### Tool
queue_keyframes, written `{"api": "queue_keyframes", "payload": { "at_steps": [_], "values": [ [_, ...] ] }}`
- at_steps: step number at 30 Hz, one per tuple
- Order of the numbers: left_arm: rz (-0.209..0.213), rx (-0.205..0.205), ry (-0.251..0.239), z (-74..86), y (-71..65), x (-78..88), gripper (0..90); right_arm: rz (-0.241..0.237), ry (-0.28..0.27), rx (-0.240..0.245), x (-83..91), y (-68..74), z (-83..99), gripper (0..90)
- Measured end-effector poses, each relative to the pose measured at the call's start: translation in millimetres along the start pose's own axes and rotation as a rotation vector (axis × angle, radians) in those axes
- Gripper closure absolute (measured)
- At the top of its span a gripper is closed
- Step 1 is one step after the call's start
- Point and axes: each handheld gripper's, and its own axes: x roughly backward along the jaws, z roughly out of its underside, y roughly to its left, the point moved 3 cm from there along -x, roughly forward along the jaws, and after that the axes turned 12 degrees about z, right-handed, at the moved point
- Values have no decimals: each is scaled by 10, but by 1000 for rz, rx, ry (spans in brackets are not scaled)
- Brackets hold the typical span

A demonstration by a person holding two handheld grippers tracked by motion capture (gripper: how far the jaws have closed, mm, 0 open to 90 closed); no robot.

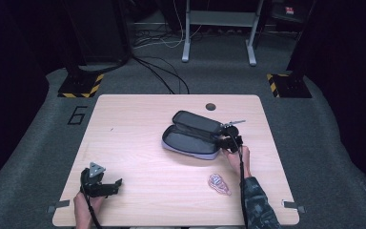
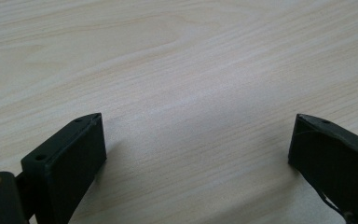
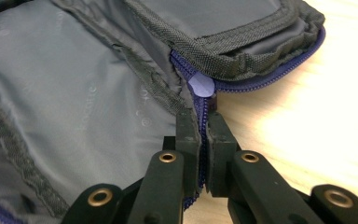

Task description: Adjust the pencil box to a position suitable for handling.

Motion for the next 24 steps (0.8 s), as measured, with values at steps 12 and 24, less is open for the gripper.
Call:
{"api": "queue_keyframes", "payload": {
  "at_steps": [12,24],
  "values": [
    [0,-1,0,0,1,0,40,-77,-25,83,11,62,27,869],
    [0,-1,1,0,1,0,40,-124,-33,146,21,75,43,869]
  ]
}}
